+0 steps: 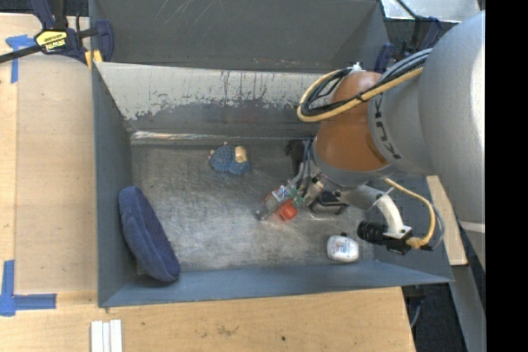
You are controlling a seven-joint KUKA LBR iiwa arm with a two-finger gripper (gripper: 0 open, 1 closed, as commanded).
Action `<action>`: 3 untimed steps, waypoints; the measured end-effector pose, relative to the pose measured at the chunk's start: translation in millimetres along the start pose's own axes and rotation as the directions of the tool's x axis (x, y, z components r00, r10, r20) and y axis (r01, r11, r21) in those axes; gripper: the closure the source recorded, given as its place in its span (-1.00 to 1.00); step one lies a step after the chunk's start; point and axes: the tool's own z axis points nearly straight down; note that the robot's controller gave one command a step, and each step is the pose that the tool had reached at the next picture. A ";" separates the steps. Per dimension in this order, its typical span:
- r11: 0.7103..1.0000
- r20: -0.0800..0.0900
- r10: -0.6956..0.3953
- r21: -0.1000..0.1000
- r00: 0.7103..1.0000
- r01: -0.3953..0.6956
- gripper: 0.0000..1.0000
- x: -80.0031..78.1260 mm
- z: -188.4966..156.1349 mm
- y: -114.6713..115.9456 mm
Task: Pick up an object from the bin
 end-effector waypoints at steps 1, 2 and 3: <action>1.000 0.029 0.011 -0.011 1.000 -0.011 1.00 -11.6 -2.9 -1.6; 1.000 0.010 -0.013 0.009 1.000 0.013 1.00 -14.8 -17.1 -11.9; 0.999 0.008 -0.048 0.007 0.999 0.048 1.00 -15.2 -5.8 -16.5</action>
Offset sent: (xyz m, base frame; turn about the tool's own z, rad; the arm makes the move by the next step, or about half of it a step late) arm 0.0000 0.0000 0.0000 0.0000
